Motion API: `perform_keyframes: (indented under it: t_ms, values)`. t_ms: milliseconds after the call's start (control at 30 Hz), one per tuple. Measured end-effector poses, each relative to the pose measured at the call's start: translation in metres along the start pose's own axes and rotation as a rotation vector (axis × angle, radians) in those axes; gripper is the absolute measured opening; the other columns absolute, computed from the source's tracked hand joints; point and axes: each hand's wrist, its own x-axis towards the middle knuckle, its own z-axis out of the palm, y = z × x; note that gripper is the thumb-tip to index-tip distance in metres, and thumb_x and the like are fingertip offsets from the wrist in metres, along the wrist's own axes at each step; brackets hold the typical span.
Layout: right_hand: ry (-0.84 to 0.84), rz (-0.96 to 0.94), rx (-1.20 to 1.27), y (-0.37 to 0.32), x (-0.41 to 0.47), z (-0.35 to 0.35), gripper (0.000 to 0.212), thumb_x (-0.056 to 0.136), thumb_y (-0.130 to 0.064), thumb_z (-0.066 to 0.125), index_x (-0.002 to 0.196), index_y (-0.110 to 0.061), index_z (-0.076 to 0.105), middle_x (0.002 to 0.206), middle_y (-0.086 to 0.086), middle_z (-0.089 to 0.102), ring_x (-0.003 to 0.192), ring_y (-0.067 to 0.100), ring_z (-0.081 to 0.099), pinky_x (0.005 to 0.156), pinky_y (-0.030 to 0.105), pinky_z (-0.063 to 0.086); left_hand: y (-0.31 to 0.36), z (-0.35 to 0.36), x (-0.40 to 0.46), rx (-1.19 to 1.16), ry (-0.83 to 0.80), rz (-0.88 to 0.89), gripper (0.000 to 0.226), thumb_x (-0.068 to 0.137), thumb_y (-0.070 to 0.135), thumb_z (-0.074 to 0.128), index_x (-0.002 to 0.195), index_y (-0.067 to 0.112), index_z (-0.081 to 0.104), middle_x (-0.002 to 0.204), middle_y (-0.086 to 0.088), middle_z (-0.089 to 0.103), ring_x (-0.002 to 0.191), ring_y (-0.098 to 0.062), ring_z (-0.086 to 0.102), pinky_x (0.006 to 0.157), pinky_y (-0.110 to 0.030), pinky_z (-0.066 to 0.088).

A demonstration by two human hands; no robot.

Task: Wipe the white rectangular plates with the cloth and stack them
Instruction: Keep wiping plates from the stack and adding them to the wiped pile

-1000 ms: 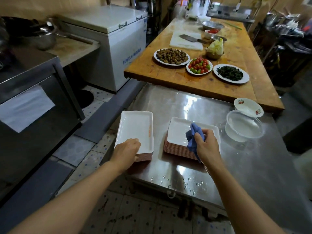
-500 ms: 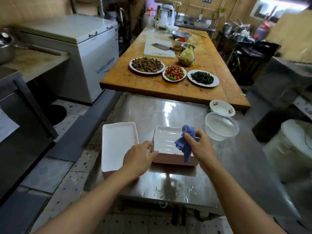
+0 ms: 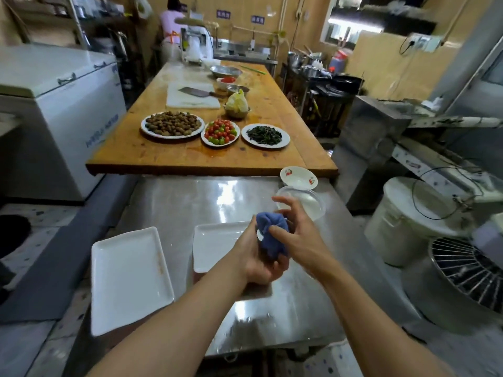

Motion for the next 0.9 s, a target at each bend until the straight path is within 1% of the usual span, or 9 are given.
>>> perform_keyframes:
  t_ms: [67,167,267,367,500,567,633,733,900]
  values:
    - [-0.09,-0.054,-0.007,0.002,0.004,-0.012,0.044,0.09,-0.008,0.056,0.11,-0.047,0.052,0.103,-0.019,0.057,0.095,-0.001,0.06,0.081,0.021,0.055,0.003,0.009,0.013,0.099,0.041,0.013,0.027,0.081,0.031,0.054,0.06,0.016,0.062,0.059,0.001,0.057,0.049,-0.013,0.055,0.042,-0.02,0.042]
    - [-0.042,-0.137,-0.211,0.012,0.017,-0.035,0.023,0.089,-0.01,0.059,0.099,-0.031,0.06,0.101,-0.006,0.062,0.099,0.009,0.057,0.087,0.025,0.05,0.013,0.024,0.035,0.2,0.111,0.016,0.019,0.075,0.019,0.056,0.059,0.011,0.062,0.055,-0.003,0.059,0.044,-0.015,0.056,0.039,-0.017,0.042]
    - [0.072,-0.211,-0.338,0.029,0.04,-0.068,0.008,0.087,-0.013,0.062,0.092,-0.017,0.056,0.085,-0.008,0.055,0.08,0.006,0.052,0.07,0.01,0.041,0.022,0.042,0.063,0.3,0.162,0.071,0.021,0.09,0.029,0.055,0.085,0.009,0.061,0.064,-0.009,0.064,0.047,-0.018,0.061,0.037,-0.02,0.045]
    - [0.143,-0.206,-0.408,0.05,0.07,-0.105,0.009,0.089,-0.016,0.06,0.089,-0.01,0.053,0.08,-0.007,0.051,0.072,0.009,0.052,0.061,0.014,0.042,0.03,0.064,0.096,0.465,0.23,0.152,0.026,0.097,0.029,0.044,0.09,0.009,0.059,0.067,-0.011,0.066,0.04,-0.011,0.055,0.034,-0.016,0.041]
    - [0.124,-0.22,-0.396,0.076,0.111,-0.139,0.015,0.091,-0.011,0.054,0.106,-0.014,0.052,0.091,-0.003,0.054,0.081,0.012,0.052,0.068,0.01,0.041,0.036,0.097,0.149,0.704,0.454,0.441,0.027,0.098,0.027,0.039,0.086,0.01,0.057,0.055,-0.001,0.06,0.041,-0.007,0.047,0.037,-0.015,0.035]
    - [0.107,-0.234,-0.394,0.088,0.129,-0.151,0.021,0.093,-0.008,0.051,0.112,-0.013,0.058,0.098,0.001,0.059,0.085,0.008,0.052,0.075,0.008,0.04,0.037,0.106,0.178,0.879,0.633,0.594,0.022,0.1,0.027,0.038,0.092,0.014,0.055,0.067,0.0,0.057,0.052,-0.007,0.05,0.037,-0.015,0.036]
    - [0.143,-0.216,-0.372,0.099,0.145,-0.161,0.013,0.095,-0.01,0.05,0.101,-0.008,0.061,0.093,0.005,0.063,0.077,0.006,0.052,0.068,0.004,0.04,0.037,0.112,0.203,1.013,0.758,0.754,0.023,0.1,0.029,0.035,0.088,0.021,0.052,0.077,0.001,0.055,0.063,-0.01,0.052,0.045,-0.016,0.039]
    - [0.169,-0.107,-0.427,0.115,0.166,-0.169,0.016,0.098,-0.019,0.045,0.096,-0.006,0.055,0.094,0.011,0.063,0.081,0.019,0.059,0.068,0.024,0.049,0.034,0.114,0.227,1.138,0.809,0.942,0.028,0.101,0.034,0.03,0.083,0.021,0.048,0.078,0.004,0.052,0.071,-0.012,0.052,0.059,-0.019,0.04]
    - [0.079,-0.019,-0.67,0.136,0.196,-0.176,0.017,0.097,-0.022,0.045,0.104,-0.007,0.05,0.103,0.014,0.063,0.089,0.031,0.059,0.07,0.039,0.05,0.041,0.107,0.248,1.362,0.771,1.004,0.025,0.097,0.045,0.036,0.091,0.021,0.042,0.082,0.005,0.054,0.068,-0.007,0.052,0.054,-0.007,0.037]
